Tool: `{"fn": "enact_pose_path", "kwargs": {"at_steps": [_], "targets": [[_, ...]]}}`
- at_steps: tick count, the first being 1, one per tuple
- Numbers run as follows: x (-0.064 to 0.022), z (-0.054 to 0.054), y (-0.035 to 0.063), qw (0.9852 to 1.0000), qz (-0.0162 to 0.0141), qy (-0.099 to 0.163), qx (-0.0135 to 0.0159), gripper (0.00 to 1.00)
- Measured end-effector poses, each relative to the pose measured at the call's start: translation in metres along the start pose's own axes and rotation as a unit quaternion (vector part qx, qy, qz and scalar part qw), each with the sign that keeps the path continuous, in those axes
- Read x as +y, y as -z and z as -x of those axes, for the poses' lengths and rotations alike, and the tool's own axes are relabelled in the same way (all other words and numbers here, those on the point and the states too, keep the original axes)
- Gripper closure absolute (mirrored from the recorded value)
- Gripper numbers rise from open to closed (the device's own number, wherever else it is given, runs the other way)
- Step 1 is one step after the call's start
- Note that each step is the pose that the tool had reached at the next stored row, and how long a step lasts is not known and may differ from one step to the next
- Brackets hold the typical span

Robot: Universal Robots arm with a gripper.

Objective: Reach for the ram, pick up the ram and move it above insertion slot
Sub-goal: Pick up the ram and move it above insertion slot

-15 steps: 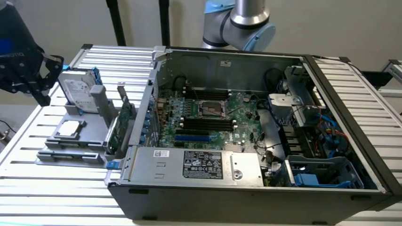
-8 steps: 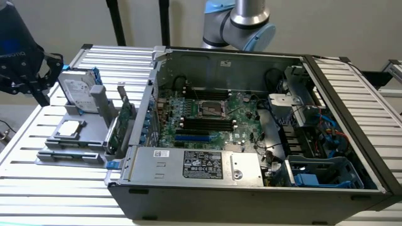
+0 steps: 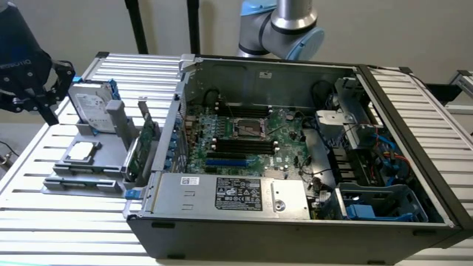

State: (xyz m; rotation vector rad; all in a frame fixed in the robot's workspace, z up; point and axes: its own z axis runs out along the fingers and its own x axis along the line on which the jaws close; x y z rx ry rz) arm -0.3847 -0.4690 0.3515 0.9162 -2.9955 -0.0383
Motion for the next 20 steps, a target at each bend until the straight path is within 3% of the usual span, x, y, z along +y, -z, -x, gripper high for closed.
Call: {"fn": "enact_pose_path", "kwargs": {"at_steps": [5, 10, 15, 20], "targets": [[0.0, 0.0, -0.0001, 0.999, 0.0, 0.046, 0.0012, 0.89], [0.0, 0.0, -0.0002, 0.9959, -0.0001, 0.091, 0.0024, 0.89], [0.0, 0.0, -0.0003, 0.9907, -0.0002, 0.136, 0.0035, 0.89], [0.0, 0.0, -0.0006, 0.9834, -0.0002, 0.181, 0.0047, 0.89]]}}
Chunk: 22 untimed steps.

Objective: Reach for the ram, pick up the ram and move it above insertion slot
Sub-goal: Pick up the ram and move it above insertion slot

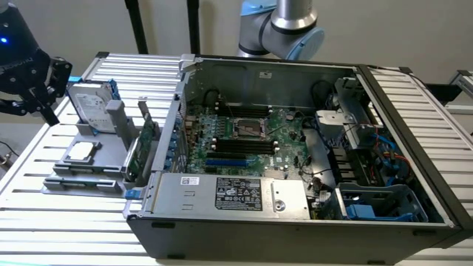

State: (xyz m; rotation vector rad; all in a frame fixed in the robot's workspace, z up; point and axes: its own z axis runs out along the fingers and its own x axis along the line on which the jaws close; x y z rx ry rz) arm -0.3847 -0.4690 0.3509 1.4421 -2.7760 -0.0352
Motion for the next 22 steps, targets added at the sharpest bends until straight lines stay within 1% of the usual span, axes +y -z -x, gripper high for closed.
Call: {"fn": "enact_pose_path", "kwargs": {"at_steps": [3, 5, 7, 10, 13, 15, 20, 22], "targets": [[0.0, 0.0, -0.0003, 0.9996, -0.0001, 0.027, 0.0007, 0.89], [0.0, 0.0, -0.0005, 0.999, -0.0001, 0.046, 0.0012, 0.89], [0.0, 0.0, -0.0008, 0.998, -0.0001, 0.063, 0.0017, 0.89], [-0.0001, 0.0, -0.0012, 0.9959, -0.0001, 0.09, 0.0025, 0.89], [-0.0001, 0.0, -0.0019, 0.993, -0.0001, 0.118, 0.0031, 0.89], [-0.0001, 0.0, -0.0022, 0.9907, -0.0002, 0.136, 0.0035, 0.89], [-0.0001, 0.0, -0.0027, 0.9838, -0.0002, 0.179, 0.0047, 0.89], [-0.0001, 0.0, -0.0027, 0.9815, -0.0003, 0.192, 0.005, 0.88]]}}
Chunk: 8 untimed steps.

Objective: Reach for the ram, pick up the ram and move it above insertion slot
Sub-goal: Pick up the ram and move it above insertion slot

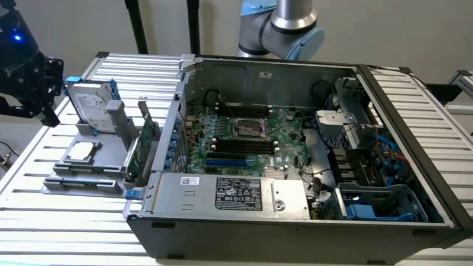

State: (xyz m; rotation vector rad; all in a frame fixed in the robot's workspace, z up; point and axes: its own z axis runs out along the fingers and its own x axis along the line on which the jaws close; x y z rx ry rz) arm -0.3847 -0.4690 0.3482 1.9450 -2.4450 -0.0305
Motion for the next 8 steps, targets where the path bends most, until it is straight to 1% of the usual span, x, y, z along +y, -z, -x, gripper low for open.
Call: {"fn": "enact_pose_path", "kwargs": {"at_steps": [1, 3, 5, 6, 8], "targets": [[0.0, 0.0, 0.0, 1.0, 0.0, 0.004, 0.0001, 0.88], [0.0, -0.0001, 0.0, 0.9999, 0.0, 0.012, 0.0004, 0.76], [-0.0001, -0.0003, -0.0002, 0.9998, 0.0, 0.022, 0.0006, 0.76], [-0.0001, -0.0005, -0.0005, 0.9997, 0.0, 0.026, 0.0007, 0.69], [-0.0004, -0.0011, -0.0019, 0.9994, 0.0, 0.034, 0.0009, 0.69]]}}
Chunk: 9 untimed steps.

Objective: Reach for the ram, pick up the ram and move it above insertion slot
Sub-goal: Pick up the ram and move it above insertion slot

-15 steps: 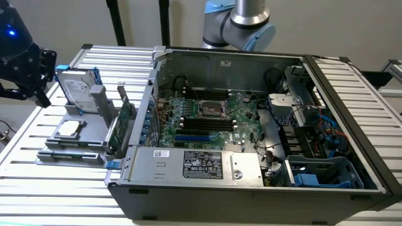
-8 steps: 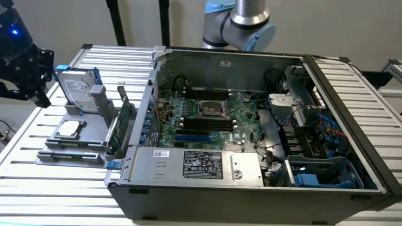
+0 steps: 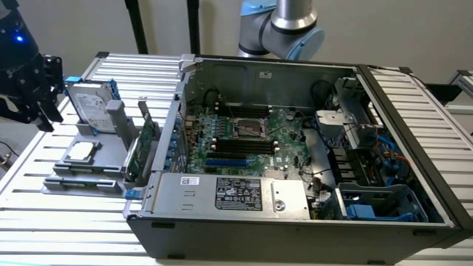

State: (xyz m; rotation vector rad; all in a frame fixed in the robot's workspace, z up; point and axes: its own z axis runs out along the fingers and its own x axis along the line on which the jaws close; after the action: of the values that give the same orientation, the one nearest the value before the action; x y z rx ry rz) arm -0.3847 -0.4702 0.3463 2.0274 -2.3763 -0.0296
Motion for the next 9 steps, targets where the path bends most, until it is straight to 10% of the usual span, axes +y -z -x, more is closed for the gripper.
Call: {"fn": "enact_pose_path", "kwargs": {"at_steps": [9], "targets": [[-0.0016, -0.008, -0.0155, 1.0, 0.0002, 0.007, -0.0009, 0.69]]}}
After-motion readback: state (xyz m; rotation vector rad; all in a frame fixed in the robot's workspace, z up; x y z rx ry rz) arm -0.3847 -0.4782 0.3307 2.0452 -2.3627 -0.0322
